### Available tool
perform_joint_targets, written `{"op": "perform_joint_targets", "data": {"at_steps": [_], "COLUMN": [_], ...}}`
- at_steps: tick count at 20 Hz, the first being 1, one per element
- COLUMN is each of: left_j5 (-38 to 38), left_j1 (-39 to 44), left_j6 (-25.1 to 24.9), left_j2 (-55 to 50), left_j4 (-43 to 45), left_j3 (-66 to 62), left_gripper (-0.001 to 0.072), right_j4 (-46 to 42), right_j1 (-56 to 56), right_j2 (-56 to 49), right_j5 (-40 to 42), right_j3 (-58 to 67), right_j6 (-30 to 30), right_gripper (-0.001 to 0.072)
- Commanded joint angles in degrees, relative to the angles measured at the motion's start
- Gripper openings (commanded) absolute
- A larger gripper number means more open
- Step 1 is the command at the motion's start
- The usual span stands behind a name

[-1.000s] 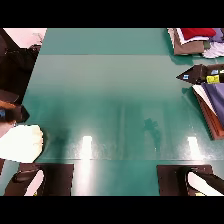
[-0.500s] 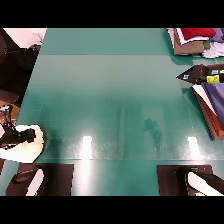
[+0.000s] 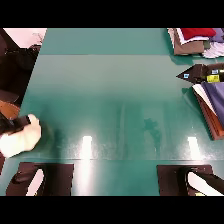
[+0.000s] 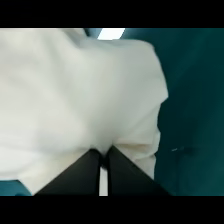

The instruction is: Fold the shirts.

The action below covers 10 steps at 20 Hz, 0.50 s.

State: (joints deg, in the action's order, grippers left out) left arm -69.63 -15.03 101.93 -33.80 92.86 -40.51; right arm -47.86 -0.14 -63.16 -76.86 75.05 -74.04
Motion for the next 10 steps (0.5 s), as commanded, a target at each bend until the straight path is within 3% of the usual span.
{"op": "perform_joint_targets", "data": {"at_steps": [1, 4, 10], "left_j5": [1.68, 5.68, 8.07], "left_j1": [0.07, 2.34, 24.13], "left_j6": [-8.79, -13.88, -15.65], "left_j2": [-0.02, -0.28, -11.72], "left_j4": [-17.97, -28.17, -28.37], "left_j3": [-14.93, -27.32, -41.81], "left_gripper": [0.0018, 0.0017, 0.0017], "right_j4": [0.35, 0.31, 0.24], "right_j1": [0.04, 0.04, 0.04], "right_j2": [0.02, 0.0, 0.0], "right_j5": [0.96, 2.91, 6.45], "right_j3": [2.91, 9.7, 21.79], "right_j6": [-0.04, -0.04, -0.07], "right_gripper": [0.0017, 0.0017, 0.0016]}}
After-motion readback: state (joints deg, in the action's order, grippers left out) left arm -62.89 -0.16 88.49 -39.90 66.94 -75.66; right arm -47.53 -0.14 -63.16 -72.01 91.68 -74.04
